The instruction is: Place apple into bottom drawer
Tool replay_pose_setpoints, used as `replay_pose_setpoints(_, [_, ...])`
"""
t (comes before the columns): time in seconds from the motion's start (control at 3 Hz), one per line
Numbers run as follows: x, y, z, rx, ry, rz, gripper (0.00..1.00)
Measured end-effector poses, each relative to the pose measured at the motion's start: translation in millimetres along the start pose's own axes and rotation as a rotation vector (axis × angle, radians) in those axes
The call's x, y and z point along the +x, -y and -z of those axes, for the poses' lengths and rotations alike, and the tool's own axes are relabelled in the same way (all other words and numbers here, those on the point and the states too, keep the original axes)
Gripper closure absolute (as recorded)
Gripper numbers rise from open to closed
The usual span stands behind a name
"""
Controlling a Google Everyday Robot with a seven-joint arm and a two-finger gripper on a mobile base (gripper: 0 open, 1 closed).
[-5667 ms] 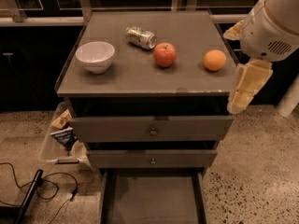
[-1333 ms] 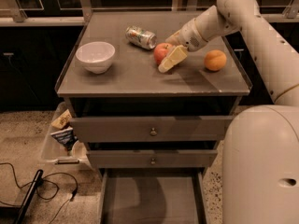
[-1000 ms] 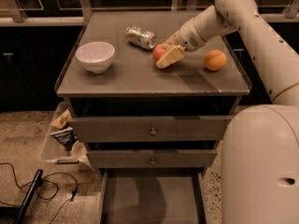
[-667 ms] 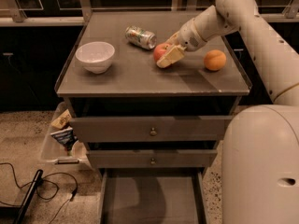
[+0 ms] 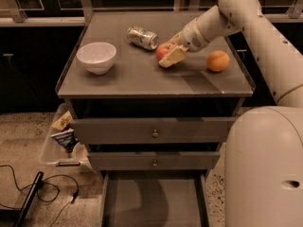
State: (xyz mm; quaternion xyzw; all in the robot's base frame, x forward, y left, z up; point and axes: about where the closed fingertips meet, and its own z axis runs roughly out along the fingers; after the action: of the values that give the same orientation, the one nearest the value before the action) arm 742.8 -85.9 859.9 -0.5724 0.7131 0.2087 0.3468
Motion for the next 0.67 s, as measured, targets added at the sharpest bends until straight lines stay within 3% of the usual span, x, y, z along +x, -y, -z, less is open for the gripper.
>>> replay_pose_setpoints(0.33, [-0.8, -20.7, 6.4, -0.019, 0.029, 0.047, 1.00])
replay_pose_setpoints(0.67, [-3.4, -63.9, 41.9, 0.000, 0.083, 0.150, 1.00])
